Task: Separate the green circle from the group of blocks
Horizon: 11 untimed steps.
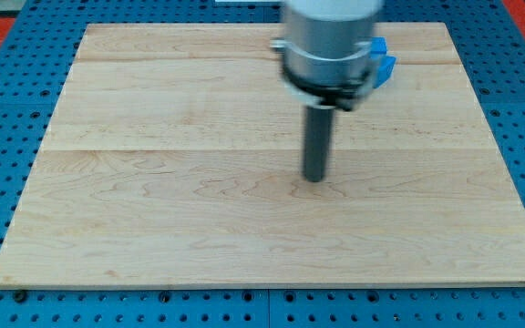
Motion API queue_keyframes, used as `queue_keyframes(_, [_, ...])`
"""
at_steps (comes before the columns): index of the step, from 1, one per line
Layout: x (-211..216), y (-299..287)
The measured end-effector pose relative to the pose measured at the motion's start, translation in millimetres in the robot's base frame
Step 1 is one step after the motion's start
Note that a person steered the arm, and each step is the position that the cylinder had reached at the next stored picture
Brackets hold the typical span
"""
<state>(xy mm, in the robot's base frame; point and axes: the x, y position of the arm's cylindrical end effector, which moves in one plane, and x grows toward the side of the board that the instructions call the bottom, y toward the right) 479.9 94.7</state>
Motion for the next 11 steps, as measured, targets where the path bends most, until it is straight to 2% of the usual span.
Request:
queue_keyframes(1, [-56,131])
queue_keyframes(2, [-175,179])
queue_keyframes(3, [-278,103])
queue_keyframes(4, [-289,76])
queue_keyframes(5, [-287,19])
queue_keyframes(6, [-246,-26])
queue_keyframes(7, [-198,-30])
queue_keyframes(8, [-195,2])
queue_keyframes(9, [-153,6])
queue_keyframes(10, [-89,6])
queue_keyframes(11, [-59,12])
